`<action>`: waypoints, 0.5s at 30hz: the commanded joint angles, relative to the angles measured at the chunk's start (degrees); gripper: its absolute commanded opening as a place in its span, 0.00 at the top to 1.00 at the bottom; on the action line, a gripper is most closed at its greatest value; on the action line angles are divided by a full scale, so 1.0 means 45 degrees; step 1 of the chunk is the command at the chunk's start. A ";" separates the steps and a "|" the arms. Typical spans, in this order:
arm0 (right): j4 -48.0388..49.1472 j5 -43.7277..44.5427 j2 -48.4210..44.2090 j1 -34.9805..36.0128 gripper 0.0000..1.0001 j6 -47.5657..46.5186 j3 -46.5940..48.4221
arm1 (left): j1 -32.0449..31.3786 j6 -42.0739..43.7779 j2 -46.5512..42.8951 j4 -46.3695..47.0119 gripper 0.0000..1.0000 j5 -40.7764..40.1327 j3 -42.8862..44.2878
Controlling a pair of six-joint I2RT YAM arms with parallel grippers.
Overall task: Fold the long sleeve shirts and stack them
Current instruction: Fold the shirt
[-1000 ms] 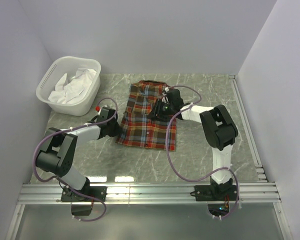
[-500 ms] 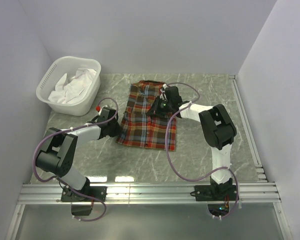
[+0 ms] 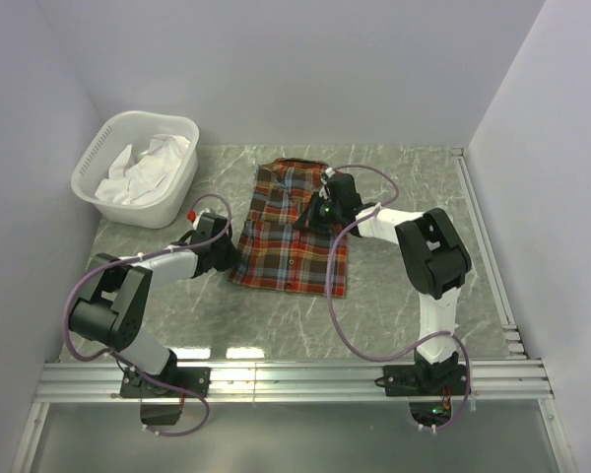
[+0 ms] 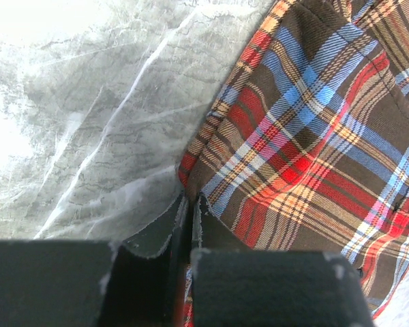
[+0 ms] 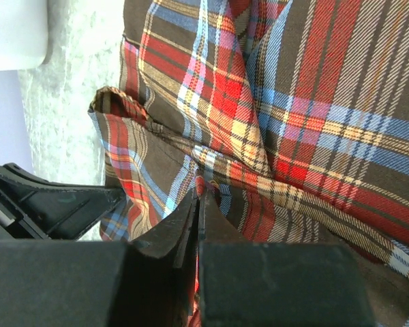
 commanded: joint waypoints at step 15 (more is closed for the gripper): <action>0.0450 0.1160 -0.1200 0.0023 0.98 0.0111 -0.0568 | -0.0042 -0.0342 -0.0751 -0.1532 0.92 -0.0269 -0.0819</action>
